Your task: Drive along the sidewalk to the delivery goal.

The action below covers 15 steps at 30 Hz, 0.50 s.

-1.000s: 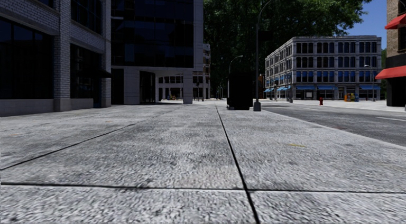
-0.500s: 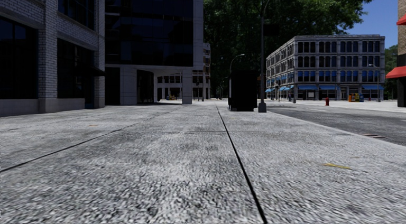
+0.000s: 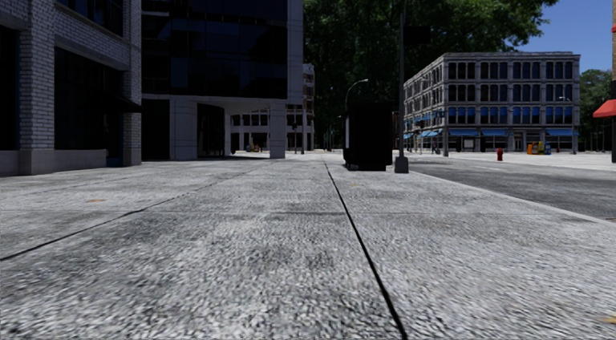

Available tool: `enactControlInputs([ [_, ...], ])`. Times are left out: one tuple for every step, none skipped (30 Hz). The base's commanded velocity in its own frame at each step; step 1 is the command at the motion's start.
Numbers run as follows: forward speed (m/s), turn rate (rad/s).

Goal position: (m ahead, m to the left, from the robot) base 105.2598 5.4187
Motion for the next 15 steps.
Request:
enactControlInputs([
  [2.0,0.0],
  [2.0,0.0],
  [2.0,0.0],
  [2.0,0.0],
  [2.0,0.0],
  [2.0,0.0],
  [2.0,0.0],
  [2.0,0.0],
  [2.0,0.0],
  [2.0,0.0],
  [2.0,0.0],
  [2.0,0.0],
  [2.0,0.0],
  [2.0,0.0],
  [2.0,0.0],
])
